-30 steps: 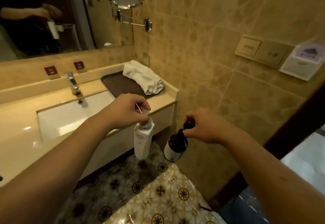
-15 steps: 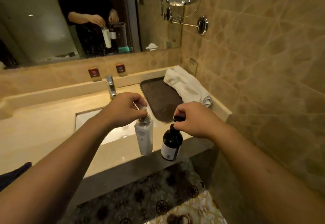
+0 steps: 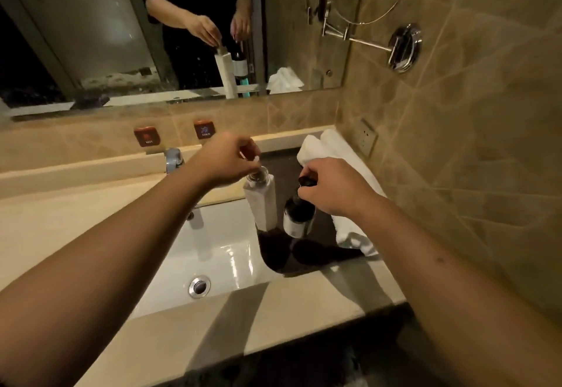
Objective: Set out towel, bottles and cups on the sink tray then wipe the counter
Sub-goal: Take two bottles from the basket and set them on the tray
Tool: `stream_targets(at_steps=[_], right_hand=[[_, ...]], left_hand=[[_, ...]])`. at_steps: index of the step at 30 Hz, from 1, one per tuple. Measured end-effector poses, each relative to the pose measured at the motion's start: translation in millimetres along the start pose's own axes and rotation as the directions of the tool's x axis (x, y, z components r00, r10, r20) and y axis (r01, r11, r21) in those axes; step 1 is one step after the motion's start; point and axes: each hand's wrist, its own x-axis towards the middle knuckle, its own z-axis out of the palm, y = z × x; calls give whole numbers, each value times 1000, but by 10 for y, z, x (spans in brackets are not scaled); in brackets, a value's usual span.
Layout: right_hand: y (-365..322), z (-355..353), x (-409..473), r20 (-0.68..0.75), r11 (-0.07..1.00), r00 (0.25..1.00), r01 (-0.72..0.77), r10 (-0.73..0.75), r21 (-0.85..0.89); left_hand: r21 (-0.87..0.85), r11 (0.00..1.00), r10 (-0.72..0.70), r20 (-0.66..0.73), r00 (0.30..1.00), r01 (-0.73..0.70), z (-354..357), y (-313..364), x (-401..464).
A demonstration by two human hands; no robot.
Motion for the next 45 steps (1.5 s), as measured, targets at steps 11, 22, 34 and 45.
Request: stream_targets(at_steps=[11, 22, 34, 45], right_hand=[[219, 322, 1277, -43, 990, 989, -142, 141, -7], [168, 745, 2080, -31, 981, 982, -188, 187, -45], [155, 1036, 2454, -21, 954, 962, -273, 272, -120], [141, 1102, 2522, -33, 955, 960, -280, 279, -96]], left_hand=[[29, 999, 16, -8, 1000, -16, 251, -476, 1636], [-5, 1000, 17, 26, 1000, -17, 383, -1021, 2292], [-40, 999, 23, -26, 999, -24, 440, -1183, 2532], [-91, 996, -17, -77, 997, 10, 558, -1190, 2584]])
